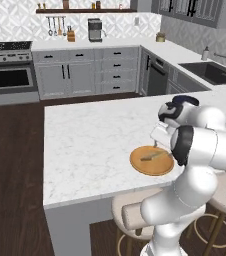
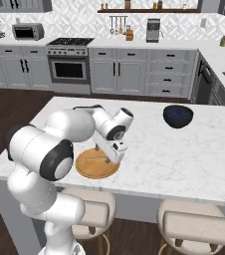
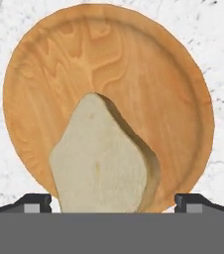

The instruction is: Start the toaster. Once the lever pops up, take the bread to the plate on the dining counter.

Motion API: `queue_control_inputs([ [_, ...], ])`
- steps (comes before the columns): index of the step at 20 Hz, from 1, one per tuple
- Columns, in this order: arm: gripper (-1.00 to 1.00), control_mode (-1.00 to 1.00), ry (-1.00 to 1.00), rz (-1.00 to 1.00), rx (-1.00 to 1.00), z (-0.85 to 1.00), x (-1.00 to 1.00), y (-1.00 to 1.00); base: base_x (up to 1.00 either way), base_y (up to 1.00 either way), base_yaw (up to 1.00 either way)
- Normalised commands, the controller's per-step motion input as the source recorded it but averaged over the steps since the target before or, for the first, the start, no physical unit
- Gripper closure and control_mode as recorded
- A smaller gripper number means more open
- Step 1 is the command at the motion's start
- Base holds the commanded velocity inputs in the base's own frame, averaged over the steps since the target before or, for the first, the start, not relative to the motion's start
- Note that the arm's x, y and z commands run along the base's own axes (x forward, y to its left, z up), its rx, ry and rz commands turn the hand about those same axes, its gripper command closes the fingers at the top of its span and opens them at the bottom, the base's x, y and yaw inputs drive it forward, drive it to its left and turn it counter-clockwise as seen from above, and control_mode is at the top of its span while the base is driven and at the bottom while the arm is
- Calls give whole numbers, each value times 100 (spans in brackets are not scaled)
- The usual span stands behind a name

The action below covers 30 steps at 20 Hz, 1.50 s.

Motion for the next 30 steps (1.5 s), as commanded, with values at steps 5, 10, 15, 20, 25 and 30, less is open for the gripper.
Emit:
queue_control_inputs([
  [5,-100,-100,11,3,-5,16,-31,-15,0,0,0],
  [10,-100,-100,3,5,-4,35,-41,-4,0,0,0],
  [15,-100,-100,-26,13,-8,57,-71,4,0,0,0],
  [20,-100,-100,-30,7,-7,80,-61,23,0,0,0],
  [25,-100,-100,-21,8,-6,60,-61,26,0,0,0],
  [30,-100,-100,-31,7,-4,46,-57,21,0,0,0],
])
